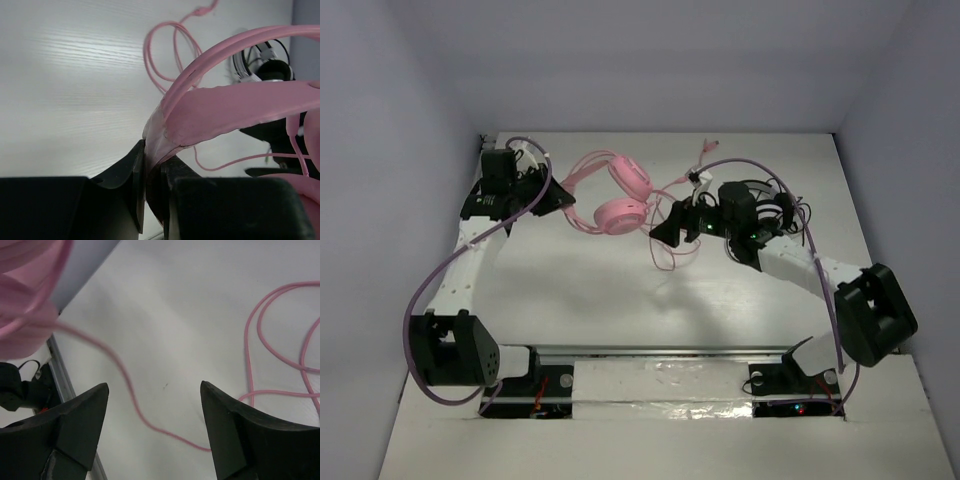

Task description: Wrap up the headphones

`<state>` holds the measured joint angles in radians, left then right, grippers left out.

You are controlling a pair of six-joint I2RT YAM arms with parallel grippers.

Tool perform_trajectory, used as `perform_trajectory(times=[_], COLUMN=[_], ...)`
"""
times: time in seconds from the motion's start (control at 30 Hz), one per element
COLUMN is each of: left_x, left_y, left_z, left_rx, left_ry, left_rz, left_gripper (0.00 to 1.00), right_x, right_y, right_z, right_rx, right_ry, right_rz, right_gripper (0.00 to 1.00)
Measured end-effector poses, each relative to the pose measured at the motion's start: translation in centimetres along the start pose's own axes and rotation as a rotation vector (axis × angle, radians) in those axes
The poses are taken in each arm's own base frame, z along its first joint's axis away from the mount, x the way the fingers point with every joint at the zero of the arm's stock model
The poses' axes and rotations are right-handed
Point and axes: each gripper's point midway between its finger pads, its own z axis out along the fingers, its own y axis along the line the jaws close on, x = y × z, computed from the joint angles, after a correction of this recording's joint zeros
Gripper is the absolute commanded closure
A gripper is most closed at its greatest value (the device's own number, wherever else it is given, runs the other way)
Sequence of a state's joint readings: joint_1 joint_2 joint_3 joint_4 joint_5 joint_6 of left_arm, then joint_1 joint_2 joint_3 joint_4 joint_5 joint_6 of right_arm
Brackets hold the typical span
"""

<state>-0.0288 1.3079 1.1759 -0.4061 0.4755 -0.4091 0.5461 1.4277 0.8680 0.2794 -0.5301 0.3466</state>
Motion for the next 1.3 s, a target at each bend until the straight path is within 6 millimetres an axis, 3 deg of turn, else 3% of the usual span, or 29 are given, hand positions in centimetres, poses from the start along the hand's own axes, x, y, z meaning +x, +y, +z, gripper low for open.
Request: perform_trajectory(times=[0.13, 0.23, 0.27, 0.4, 0.57, 0.7, 0.9, 0.97, 1.07, 1.1, 1.13, 1.2, 1.3], left_x=[0.6, 0.3, 0.2, -0.5, -2.4, -3.9, -6.4, -6.9, -7.3, -7.4, -7.5, -8.0, -8.8], left_y=[-2.1, -3.5, -3.8, -5.1, -7.7, -9.9, -12.2, -12.3, -12.7, -12.9, -13.1, -13.5, -13.9], left_z=[-0.2, -0.4, -0.5, -0.9, -2.1, -3.4, -5.5, -5.9, -6.3, -6.4, -6.6, -6.9, -7.2], left_rx=[0.107, 0.171, 0.187, 0.241, 0.335, 0.41, 0.487, 0.499, 0.521, 0.526, 0.533, 0.549, 0.564], left_ry=[0.04, 0.043, 0.042, 0.025, -0.022, -0.051, -0.105, -0.117, -0.122, -0.123, -0.124, -0.137, -0.168], left_rz=[-0.043, -0.067, -0.073, -0.097, -0.117, -0.128, -0.125, -0.136, -0.15, -0.155, -0.16, -0.168, -0.176], left_gripper=[1.0, 1.0, 1.0, 1.0, 1.0, 1.0, 1.0, 1.0, 1.0, 1.0, 1.0, 1.0, 1.0], right_x=[1.0, 1.7, 1.7, 1.1, 2.7, 2.7, 3.1, 2.6, 1.9, 1.6, 1.3, 0.6, -0.2], right_y=[-1.6, -2.4, -2.5, -2.2, -2.6, -2.8, -3.4, -3.3, -3.3, -3.2, -3.2, -2.9, -2.5], right_z=[1.7, 2.4, 2.6, 2.9, 2.4, 2.8, 1.9, 1.9, 2.0, 2.1, 2.2, 2.3, 2.5], right_rx=[0.009, 0.015, 0.011, -0.016, -0.014, -0.022, 0.022, 0.022, 0.022, 0.021, 0.019, 0.012, 0.003], right_ry=[0.03, 0.042, 0.038, -0.023, -0.053, -0.088, -0.129, -0.148, -0.17, -0.177, -0.183, -0.197, -0.21], right_rz=[-0.013, -0.01, -0.011, -0.019, 0.011, 0.03, 0.044, 0.036, 0.031, 0.031, 0.029, 0.036, 0.058], right_gripper=[0.2, 0.28, 0.32, 0.36, 0.39, 0.41, 0.42, 0.48, 0.71, 0.85, 0.9, 0.98, 1.0])
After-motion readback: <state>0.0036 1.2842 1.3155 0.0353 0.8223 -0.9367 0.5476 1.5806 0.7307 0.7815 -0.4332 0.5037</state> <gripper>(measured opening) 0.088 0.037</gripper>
